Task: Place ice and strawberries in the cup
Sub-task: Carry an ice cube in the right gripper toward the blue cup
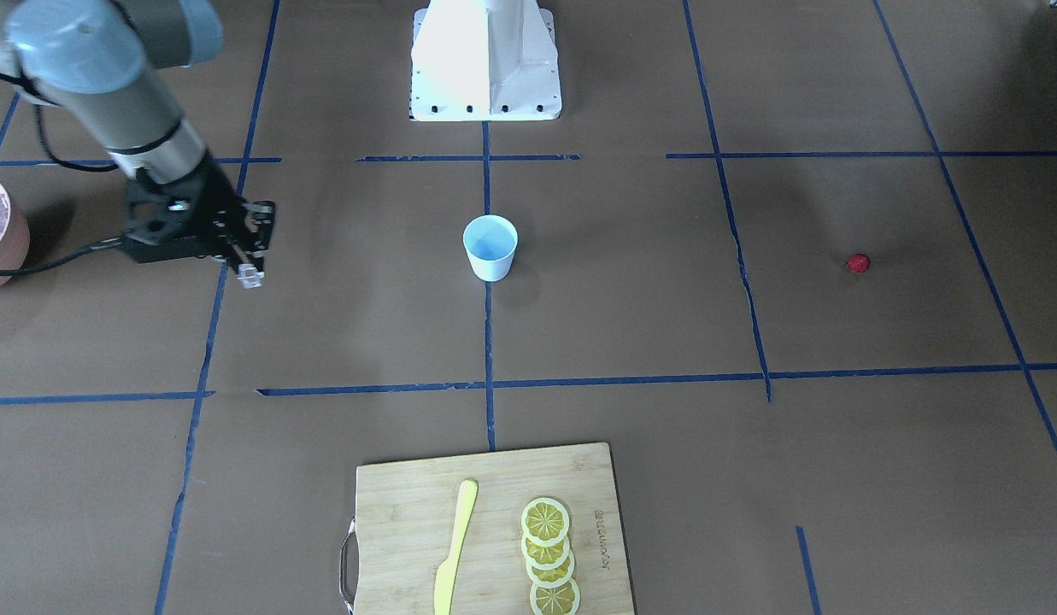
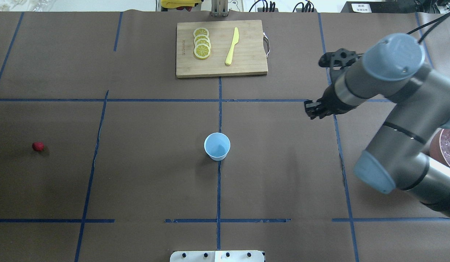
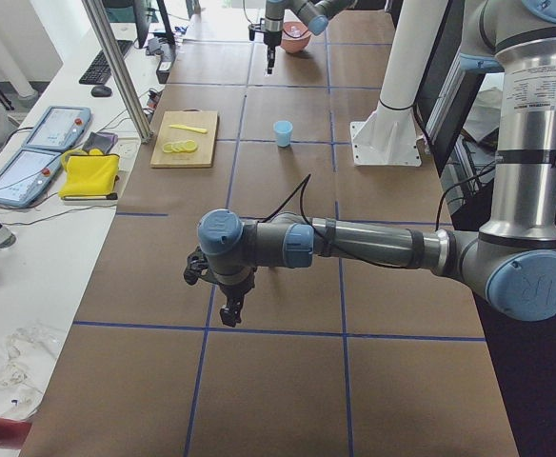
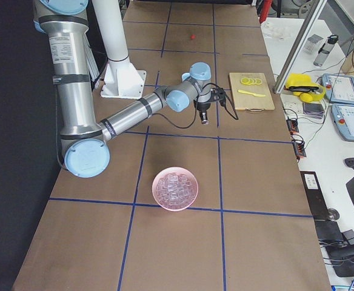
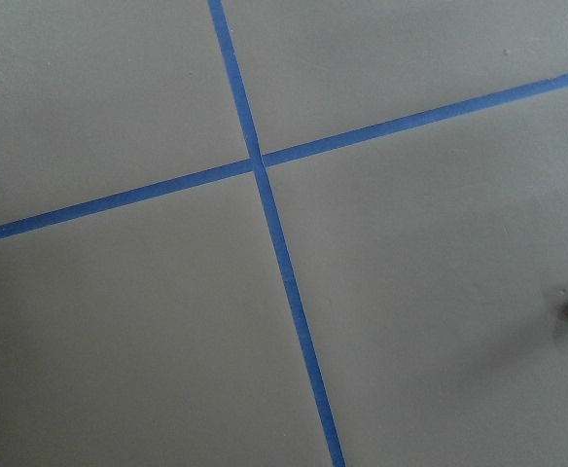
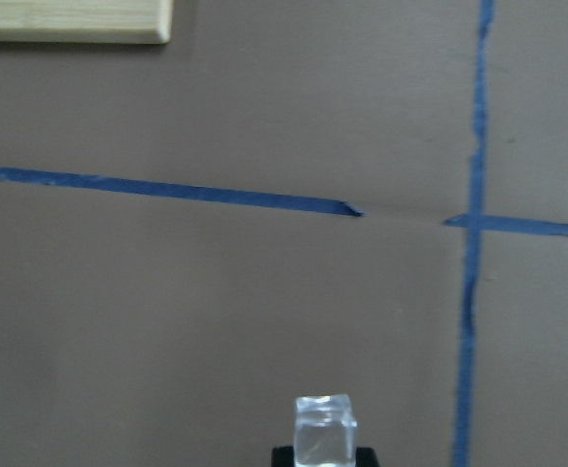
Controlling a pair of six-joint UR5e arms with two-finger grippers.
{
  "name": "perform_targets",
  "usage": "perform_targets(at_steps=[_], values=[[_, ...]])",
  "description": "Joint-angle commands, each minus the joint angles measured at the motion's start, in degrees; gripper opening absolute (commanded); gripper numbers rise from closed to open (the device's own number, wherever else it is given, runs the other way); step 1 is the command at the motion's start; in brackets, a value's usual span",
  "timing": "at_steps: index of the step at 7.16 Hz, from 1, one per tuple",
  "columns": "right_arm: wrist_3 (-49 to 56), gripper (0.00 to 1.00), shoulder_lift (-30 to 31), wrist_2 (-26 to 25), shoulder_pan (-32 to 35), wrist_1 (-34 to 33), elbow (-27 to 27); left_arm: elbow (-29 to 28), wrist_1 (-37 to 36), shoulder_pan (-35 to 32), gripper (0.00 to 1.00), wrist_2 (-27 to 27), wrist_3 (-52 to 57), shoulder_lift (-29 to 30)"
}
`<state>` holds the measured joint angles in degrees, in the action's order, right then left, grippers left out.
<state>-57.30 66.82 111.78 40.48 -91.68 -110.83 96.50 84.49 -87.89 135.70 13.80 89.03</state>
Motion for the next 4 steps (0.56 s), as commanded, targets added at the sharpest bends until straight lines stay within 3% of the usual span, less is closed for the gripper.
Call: perform_targets(at_steps=[1, 4], values=[[-12.96, 0.0, -13.07, -8.05, -10.21, -6.57, 4.2, -0.09, -0.02, 0.0, 1.0, 0.0, 0.0, 0.0], [-20.82, 0.0, -23.47, -13.33, -16.29, -6.58, 13.25, -0.09, -0.02, 0.0, 1.0, 0.0, 0.0, -0.09]])
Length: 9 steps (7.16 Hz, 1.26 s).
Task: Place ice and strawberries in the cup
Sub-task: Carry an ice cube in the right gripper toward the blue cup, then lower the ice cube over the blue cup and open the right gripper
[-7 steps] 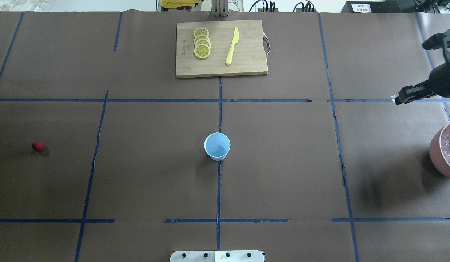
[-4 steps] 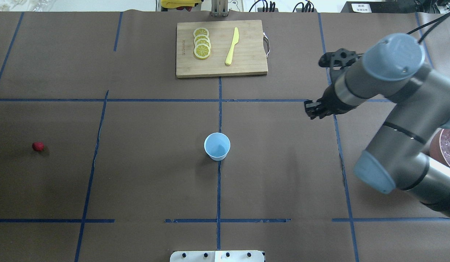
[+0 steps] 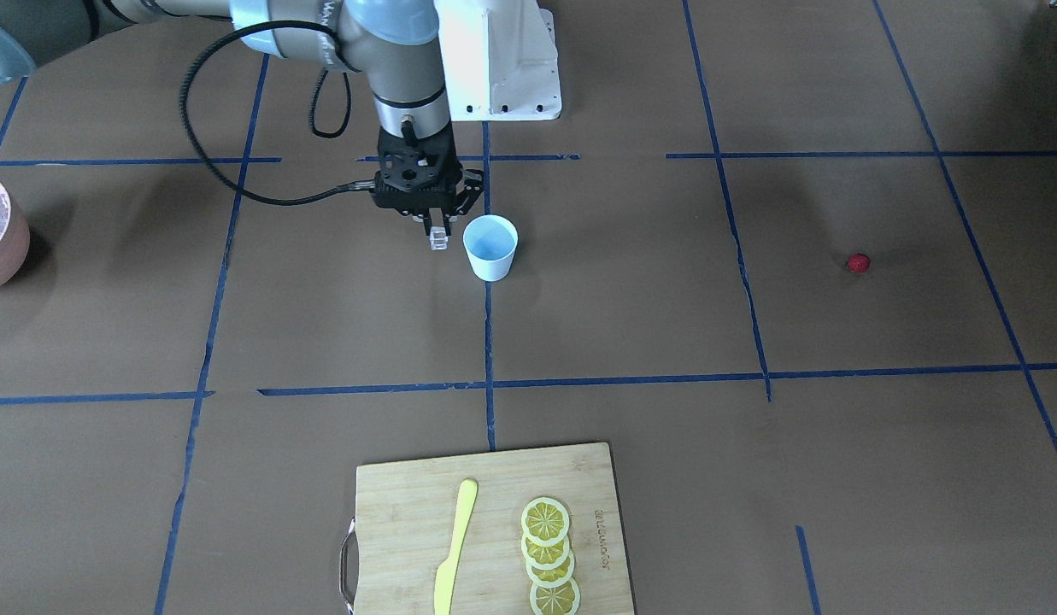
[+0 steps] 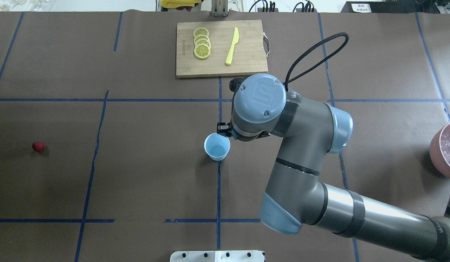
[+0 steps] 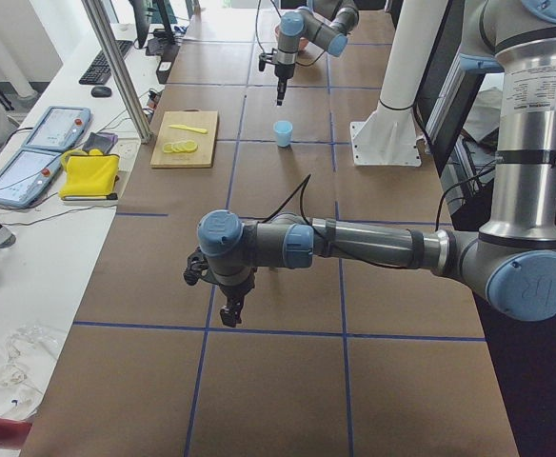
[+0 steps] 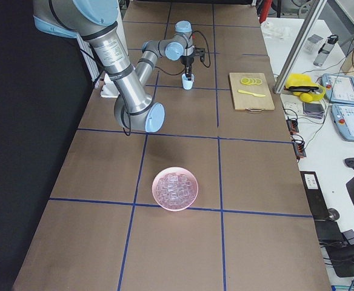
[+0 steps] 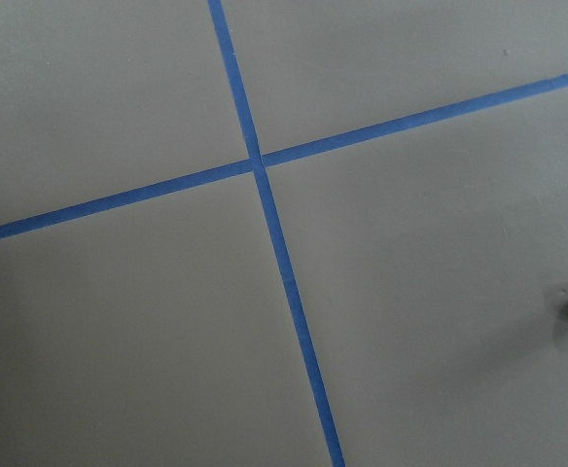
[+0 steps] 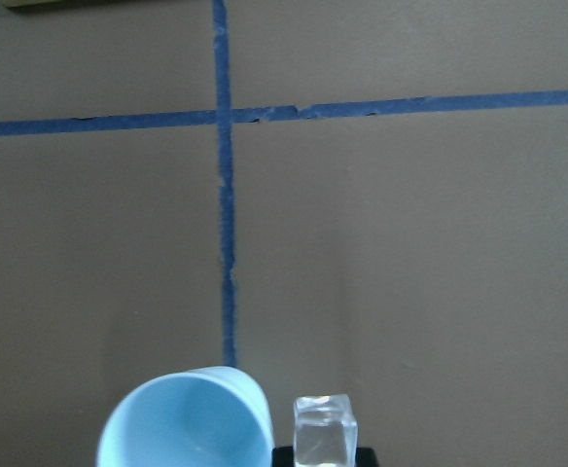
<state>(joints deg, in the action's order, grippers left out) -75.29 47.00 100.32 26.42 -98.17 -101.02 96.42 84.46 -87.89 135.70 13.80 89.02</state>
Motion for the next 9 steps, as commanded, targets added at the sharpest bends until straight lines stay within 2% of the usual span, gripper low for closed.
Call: perform_targets(at_steps=[1, 3, 4, 5, 9], values=[[-3.45, 0.0, -4.71, -2.31, -2.77, -0.1, 4.07, -0.1, 0.0, 0.0, 1.0, 0.0, 0.0, -0.07], [-3.81, 0.01, -5.61, -2.41, -3.12, -0.1, 5.04, -0.1, 0.0, 0.0, 1.0, 0.0, 0.0, -0.07], [-3.72, 0.28, -5.52, -2.32, -3.21, -0.1, 5.13, -0.1, 0.0, 0.0, 1.0, 0.0, 0.0, -0.07], [-3.46, 0.98, -5.17, -2.75, -3.21, -0.1, 4.87, -0.1, 0.0, 0.0, 1.0, 0.0, 0.0, -0.07], [-2.84, 1.0, -4.9, -2.58, -3.04, -0.01, 4.43, -0.1, 0.0, 0.0, 1.0, 0.0, 0.0, -0.07]])
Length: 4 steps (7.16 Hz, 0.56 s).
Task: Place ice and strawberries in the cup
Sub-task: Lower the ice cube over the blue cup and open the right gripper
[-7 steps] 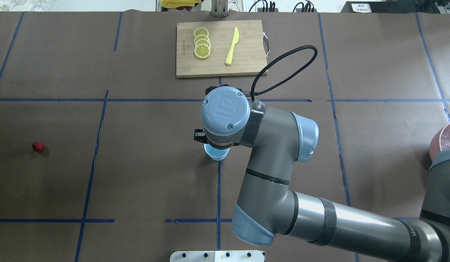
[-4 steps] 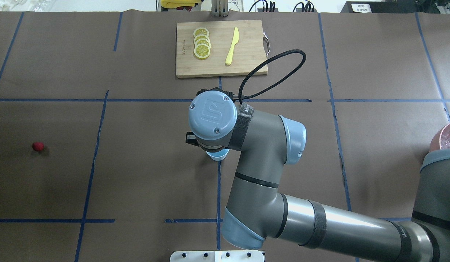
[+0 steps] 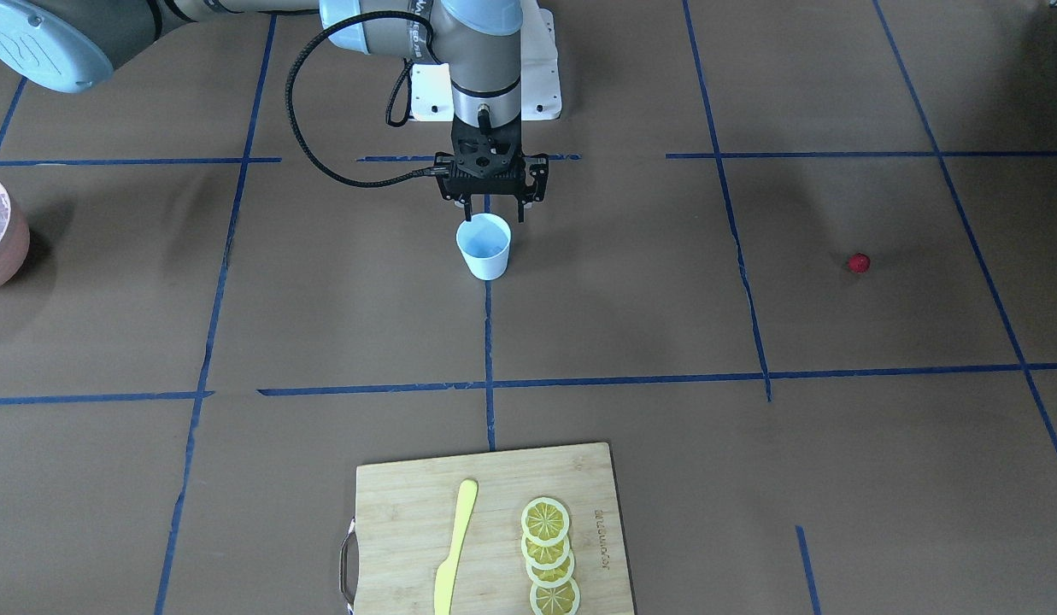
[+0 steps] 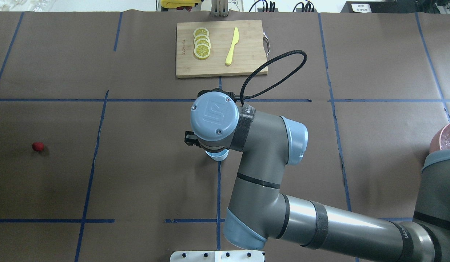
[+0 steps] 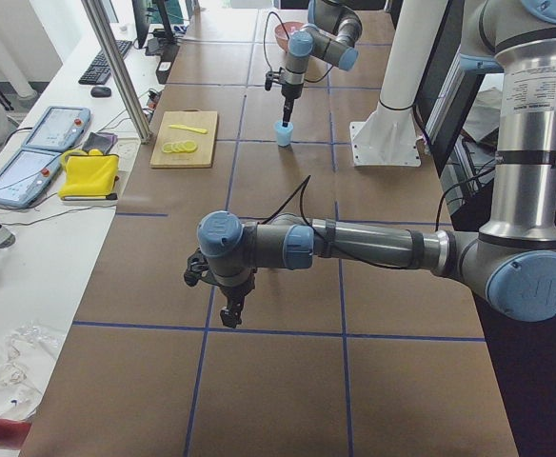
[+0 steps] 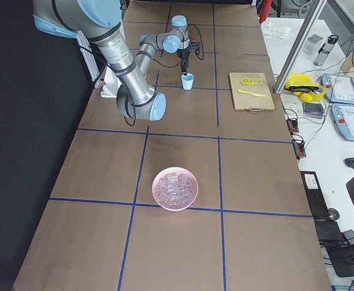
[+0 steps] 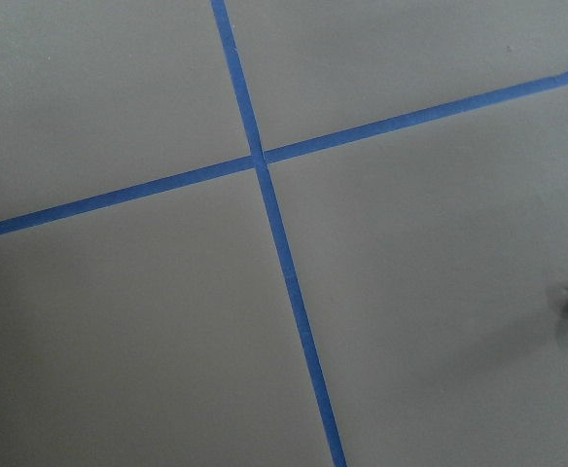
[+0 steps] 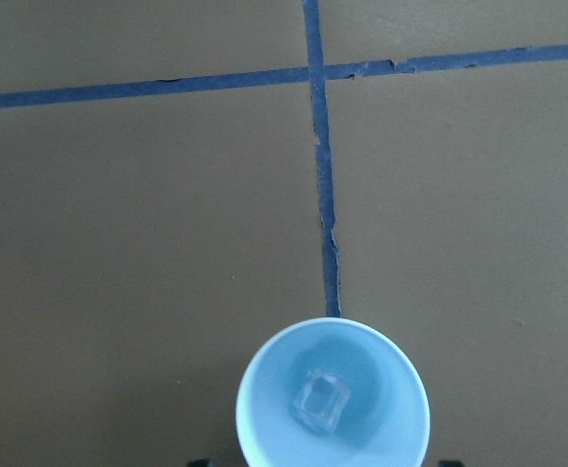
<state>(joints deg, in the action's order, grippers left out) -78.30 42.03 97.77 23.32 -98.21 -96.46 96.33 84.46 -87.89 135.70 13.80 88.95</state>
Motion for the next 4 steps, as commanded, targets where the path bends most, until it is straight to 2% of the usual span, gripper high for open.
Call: perform_targets(at_steps=[1, 4], values=[[0.6, 1.0, 0.07, 0.14, 0.49, 0.29, -0.22, 0.0, 0.0, 0.0, 1.0, -0.09, 0.0, 0.0], [14.34, 1.0, 1.9, -0.3, 5.66, 0.38, -3.47, -0.09, 0.0, 0.0, 1.0, 0.0, 0.09, 0.0]])
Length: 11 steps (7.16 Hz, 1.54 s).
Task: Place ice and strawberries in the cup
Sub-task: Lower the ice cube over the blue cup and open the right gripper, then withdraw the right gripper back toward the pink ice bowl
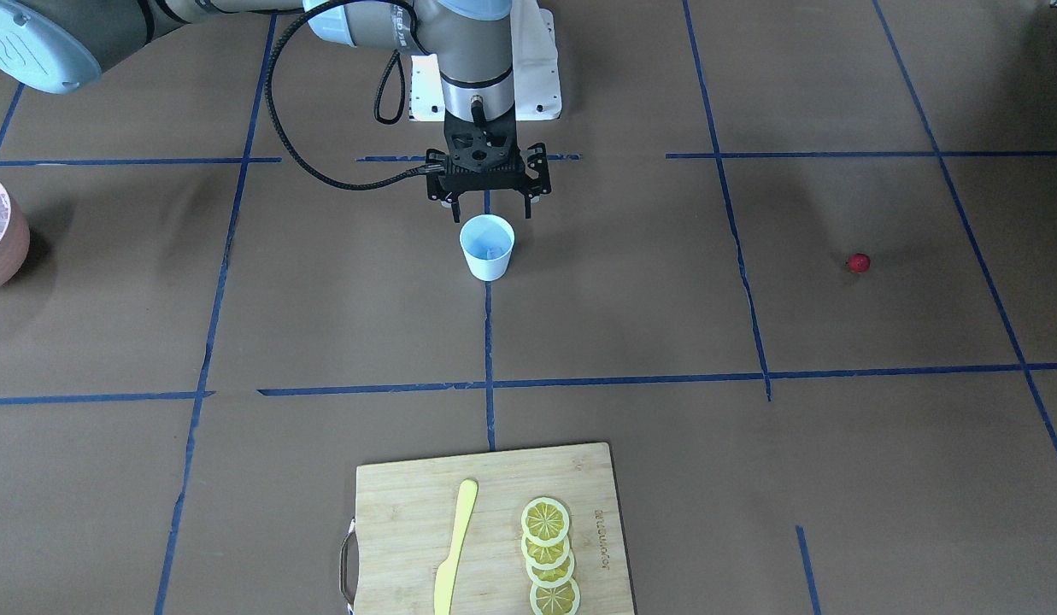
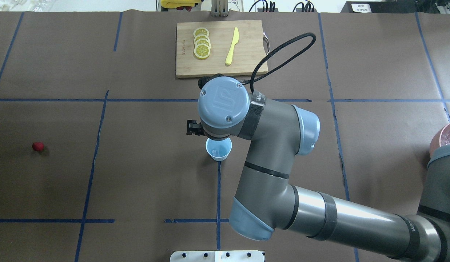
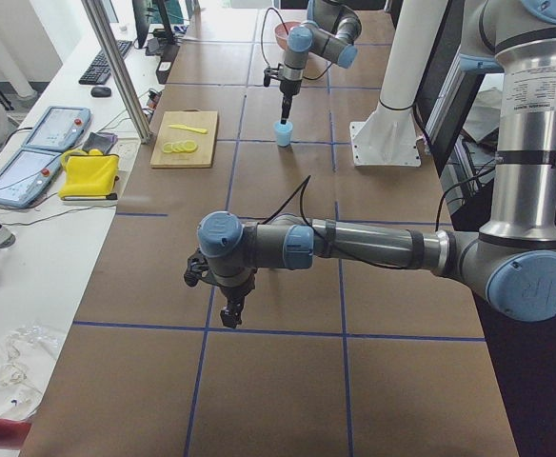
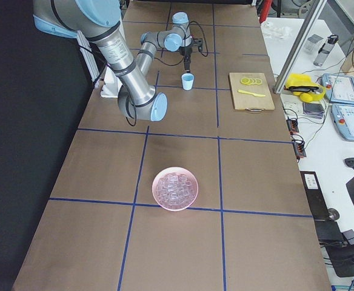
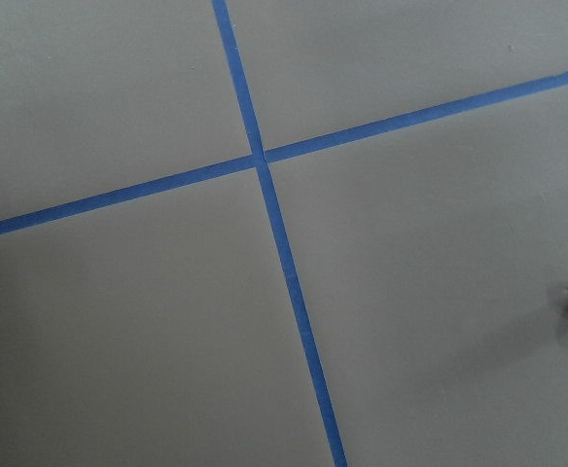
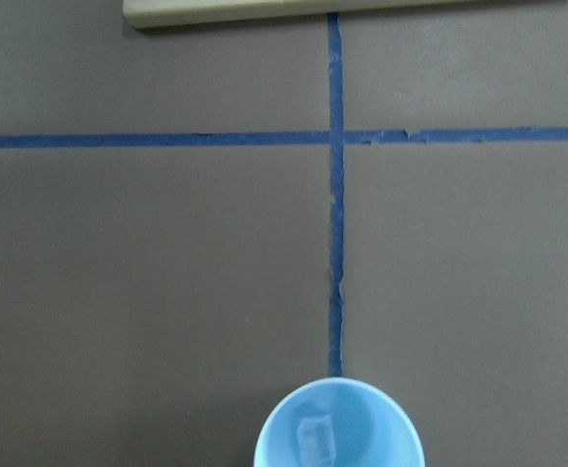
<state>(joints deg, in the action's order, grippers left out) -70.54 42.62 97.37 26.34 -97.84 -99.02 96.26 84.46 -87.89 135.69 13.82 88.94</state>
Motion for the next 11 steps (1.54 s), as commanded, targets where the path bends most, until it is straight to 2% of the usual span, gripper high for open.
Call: perform_targets(at_steps=[1, 3, 4, 5, 6, 9, 11], values=[[13.69, 1.0, 5.76, 0.1, 3.88, 0.11, -4.14, -0.02, 0.0, 0.0, 1.0, 0.01, 0.07, 0.0], [23.65, 1.0, 14.99, 1.06, 8.26, 0.37, -11.08, -0.02, 0.09, 0.0, 1.0, 0.01, 0.07, 0.0], [28.91, 1.0, 20.52, 6.46, 12.64, 1.07, -13.98, 0.07, 0.0, 0.0, 1.0, 0.01, 0.07, 0.0], [30.09, 1.0, 25.8, 14.69, 18.43, 1.6, -16.27, 0.07, 0.0, 0.0, 1.0, 0.01, 0.07, 0.09], [35.85, 1.0, 30.9, 19.73, 23.88, 1.69, -17.43, 0.16, 0.09, 0.0, 1.0, 0.01, 0.07, 0.09], [65.26, 1.0, 45.14, 28.1, 39.0, 1.6, -17.97, 0.16, 0.09, 0.0, 1.0, 0.01, 0.07, 0.09], [85.29, 1.0, 51.83, 30.42, 45.27, 1.6, -17.7, 0.16, 0.09, 0.0, 1.0, 0.01, 0.07, 0.09]])
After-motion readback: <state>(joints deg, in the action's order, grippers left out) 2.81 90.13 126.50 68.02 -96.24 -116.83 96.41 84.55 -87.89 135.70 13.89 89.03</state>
